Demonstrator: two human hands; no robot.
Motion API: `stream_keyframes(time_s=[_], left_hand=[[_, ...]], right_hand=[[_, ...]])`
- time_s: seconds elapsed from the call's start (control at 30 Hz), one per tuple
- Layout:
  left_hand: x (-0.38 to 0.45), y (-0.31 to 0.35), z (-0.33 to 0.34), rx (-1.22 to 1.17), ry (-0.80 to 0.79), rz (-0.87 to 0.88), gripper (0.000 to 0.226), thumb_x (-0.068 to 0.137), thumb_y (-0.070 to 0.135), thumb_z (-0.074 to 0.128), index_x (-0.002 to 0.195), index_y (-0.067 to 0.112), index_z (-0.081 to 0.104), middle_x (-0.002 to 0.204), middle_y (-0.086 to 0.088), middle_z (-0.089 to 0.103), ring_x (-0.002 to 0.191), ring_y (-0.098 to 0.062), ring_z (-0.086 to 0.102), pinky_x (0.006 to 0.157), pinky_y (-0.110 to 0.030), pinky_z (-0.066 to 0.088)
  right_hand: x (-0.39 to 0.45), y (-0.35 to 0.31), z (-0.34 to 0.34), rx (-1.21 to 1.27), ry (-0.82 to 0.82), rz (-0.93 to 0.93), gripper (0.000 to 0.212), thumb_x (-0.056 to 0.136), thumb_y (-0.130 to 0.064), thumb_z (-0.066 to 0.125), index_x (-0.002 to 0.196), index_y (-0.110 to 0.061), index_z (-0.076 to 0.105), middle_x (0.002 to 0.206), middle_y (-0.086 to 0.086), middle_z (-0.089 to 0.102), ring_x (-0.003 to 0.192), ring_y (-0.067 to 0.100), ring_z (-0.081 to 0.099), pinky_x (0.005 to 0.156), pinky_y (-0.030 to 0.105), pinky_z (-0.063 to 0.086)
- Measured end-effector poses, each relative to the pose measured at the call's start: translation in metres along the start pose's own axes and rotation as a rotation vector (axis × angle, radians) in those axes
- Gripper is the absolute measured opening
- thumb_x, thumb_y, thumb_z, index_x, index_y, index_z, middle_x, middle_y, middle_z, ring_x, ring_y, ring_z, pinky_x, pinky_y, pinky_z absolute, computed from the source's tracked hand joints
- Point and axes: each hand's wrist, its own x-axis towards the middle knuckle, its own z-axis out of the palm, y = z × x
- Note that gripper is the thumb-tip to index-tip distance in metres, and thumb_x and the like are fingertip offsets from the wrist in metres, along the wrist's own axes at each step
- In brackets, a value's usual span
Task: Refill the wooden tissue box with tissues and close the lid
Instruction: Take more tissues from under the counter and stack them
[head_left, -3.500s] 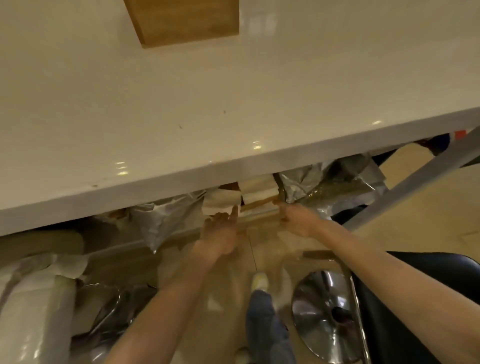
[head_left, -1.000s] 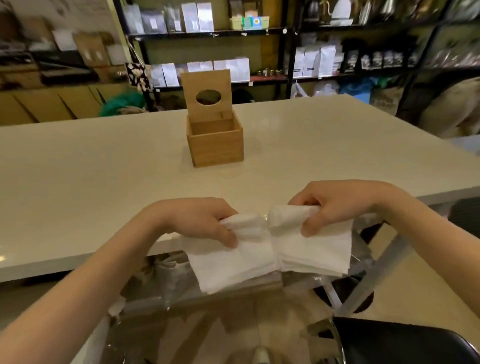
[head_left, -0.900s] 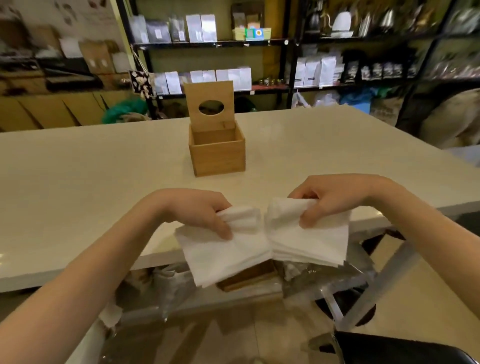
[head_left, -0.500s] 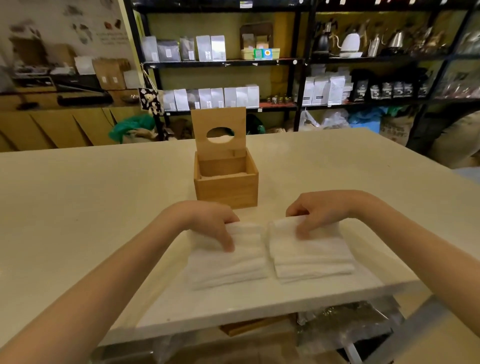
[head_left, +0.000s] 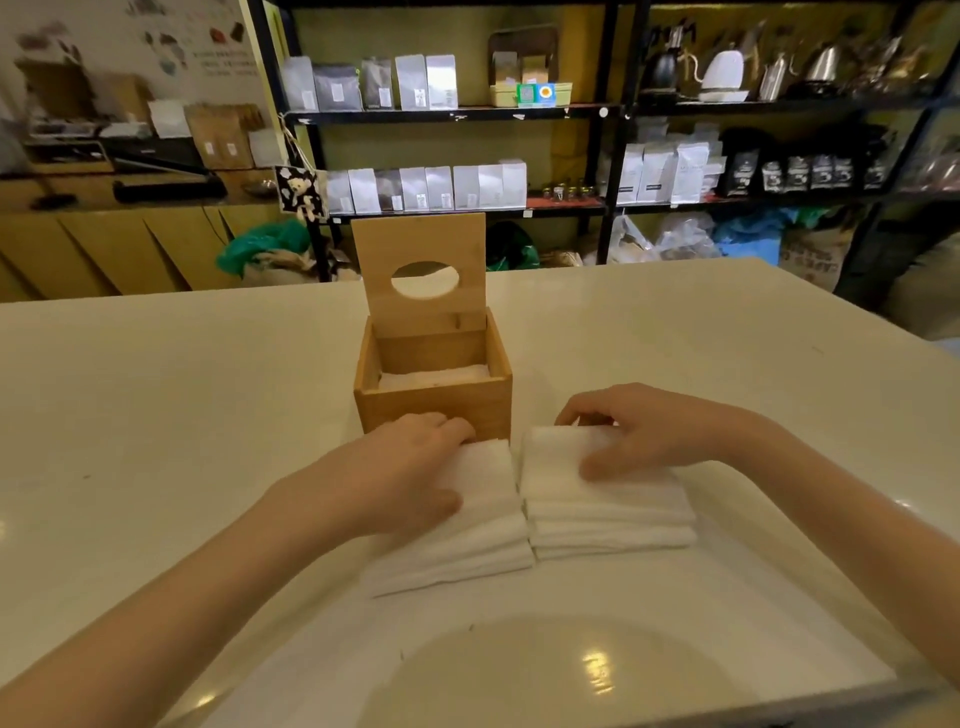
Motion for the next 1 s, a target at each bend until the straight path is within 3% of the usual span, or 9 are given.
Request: stream_keyframes(time_s=[0.17,0.3,0.53,0.67,0.73,0.9,1.0], left_hand=[[-0.01,0.02,0.005,0.055,0.298,0.254,0.049,0.089,0.043,0.044,0.136,0.032,0.033,0.137,0.016,0.038,0.122,-0.002,0.039,0.098,-0.014,0.035],[0.012,0.036,0.008,-0.119,0.173,0.317,0.049,0.093,0.041,0.035,0.14,0.029,0.03,0.145,0.015,0.032,0.129,0.001,0.031,0.099,-0.007,0.022],[0.055,0.053,0.009,-0.068,-0.045,0.242,0.059,0.094,0.04,0.038,0.146,0.023,0.017,0.157,0.006,0.013,0.143,-0.009,0.011,0.111,-0.02,0.009],[0.057,0.06,0.003,-0.015,-0.174,0.206,0.071,0.088,0.045,0.048,0.147,0.023,0.013,0.157,0.006,0.012,0.142,-0.011,0.011,0.113,-0.024,0.011],[0.057,0.061,0.003,0.012,-0.213,0.176,0.077,0.085,0.048,0.051,0.146,0.024,0.011,0.156,0.006,0.015,0.142,-0.013,0.016,0.114,-0.029,0.015],[0.061,0.061,0.003,0.028,-0.239,0.147,0.076,0.079,0.053,0.057,0.141,0.025,0.025,0.14,0.004,0.039,0.125,-0.016,0.039,0.104,-0.033,0.036],[0.063,0.065,0.001,0.041,-0.214,0.155,0.069,0.077,0.05,0.06,0.136,0.024,0.035,0.129,0.003,0.044,0.115,-0.016,0.044,0.097,-0.032,0.041]], right_hand=[[-0.01,0.014,0.01,0.073,0.153,-0.069,0.066,0.081,-0.032,0.065,0.138,-0.035,0.032,0.127,-0.014,0.046,0.118,0.004,0.042,0.103,0.025,0.033],[-0.019,0.027,0.01,0.216,0.238,-0.043,0.067,0.078,-0.039,0.067,0.138,-0.036,0.036,0.137,-0.016,0.046,0.126,0.005,0.041,0.109,0.03,0.032],[-0.036,0.039,0.017,0.237,0.196,0.078,0.048,0.085,-0.045,0.054,0.13,-0.028,0.05,0.14,-0.009,0.046,0.125,0.008,0.04,0.098,0.02,0.028],[-0.043,0.037,0.019,0.16,0.152,0.034,0.052,0.085,-0.038,0.059,0.132,-0.021,0.046,0.137,-0.003,0.045,0.119,0.009,0.039,0.081,0.01,0.026],[-0.042,0.038,0.016,0.136,0.107,0.037,0.056,0.084,-0.04,0.06,0.133,-0.02,0.044,0.14,-0.002,0.042,0.125,0.01,0.035,0.085,0.009,0.023],[-0.037,0.034,0.01,0.065,0.036,0.052,0.056,0.081,-0.041,0.063,0.131,-0.022,0.047,0.137,-0.002,0.044,0.127,0.013,0.034,0.097,0.02,0.028],[-0.034,0.031,0.009,0.016,0.048,0.052,0.05,0.079,-0.043,0.065,0.123,-0.023,0.051,0.128,-0.003,0.047,0.122,0.015,0.037,0.105,0.034,0.034]])
